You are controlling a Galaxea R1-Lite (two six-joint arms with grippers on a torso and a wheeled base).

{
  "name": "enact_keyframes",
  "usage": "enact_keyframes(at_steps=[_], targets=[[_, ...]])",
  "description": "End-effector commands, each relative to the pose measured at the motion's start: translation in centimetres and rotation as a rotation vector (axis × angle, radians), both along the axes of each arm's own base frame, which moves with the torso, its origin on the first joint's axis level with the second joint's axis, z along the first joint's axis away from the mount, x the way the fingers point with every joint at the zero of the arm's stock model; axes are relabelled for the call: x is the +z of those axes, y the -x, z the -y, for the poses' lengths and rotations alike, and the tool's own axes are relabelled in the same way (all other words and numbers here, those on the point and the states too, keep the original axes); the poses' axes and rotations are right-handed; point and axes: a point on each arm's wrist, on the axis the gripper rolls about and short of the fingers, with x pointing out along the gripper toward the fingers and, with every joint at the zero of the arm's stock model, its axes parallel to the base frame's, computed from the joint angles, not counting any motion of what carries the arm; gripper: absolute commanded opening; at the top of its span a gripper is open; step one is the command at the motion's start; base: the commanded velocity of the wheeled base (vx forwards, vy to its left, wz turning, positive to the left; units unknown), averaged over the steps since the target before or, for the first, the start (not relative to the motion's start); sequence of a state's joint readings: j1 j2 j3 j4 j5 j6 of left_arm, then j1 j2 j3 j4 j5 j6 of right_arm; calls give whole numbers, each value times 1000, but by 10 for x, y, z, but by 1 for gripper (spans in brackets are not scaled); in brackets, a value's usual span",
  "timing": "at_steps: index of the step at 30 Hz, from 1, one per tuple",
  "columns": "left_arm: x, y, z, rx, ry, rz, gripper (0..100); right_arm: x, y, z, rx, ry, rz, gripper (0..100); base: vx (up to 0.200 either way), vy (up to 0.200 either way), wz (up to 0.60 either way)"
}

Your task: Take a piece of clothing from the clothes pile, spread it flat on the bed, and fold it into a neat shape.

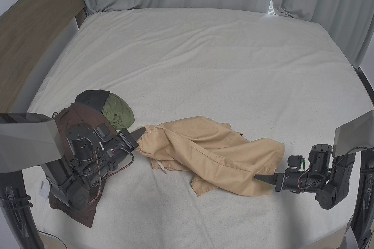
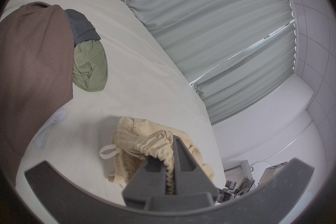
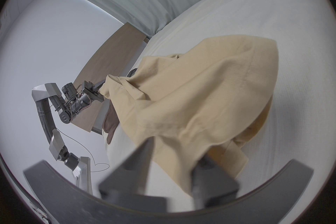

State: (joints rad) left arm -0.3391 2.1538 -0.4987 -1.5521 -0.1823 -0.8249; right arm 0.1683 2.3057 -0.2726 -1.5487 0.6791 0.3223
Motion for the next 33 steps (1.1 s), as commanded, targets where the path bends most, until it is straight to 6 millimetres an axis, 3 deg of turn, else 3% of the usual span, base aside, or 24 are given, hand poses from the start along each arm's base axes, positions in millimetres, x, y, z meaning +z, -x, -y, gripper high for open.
enact_keyframes(at_steps=[1, 14, 30, 31, 33], targets=[[-1, 0, 0, 2, 0, -1, 0, 6, -1, 2, -7, -3, 20, 0, 0, 0, 0], [1, -2, -2, 6, 3, 7, 0, 44, 9, 22, -35, -45, 113, 0, 0, 0, 0], [3, -2, -2, 8, 5, 13, 0, 59, 21, 27, 73, -101, 142, 0, 0, 0, 0], [3, -2, -2, 8, 4, 12, 0, 58, 20, 26, 76, -99, 144, 100, 0, 0, 0], [2, -2, -2, 8, 4, 12, 0, 59, 19, 26, 79, -99, 151, 100, 0, 0, 0]])
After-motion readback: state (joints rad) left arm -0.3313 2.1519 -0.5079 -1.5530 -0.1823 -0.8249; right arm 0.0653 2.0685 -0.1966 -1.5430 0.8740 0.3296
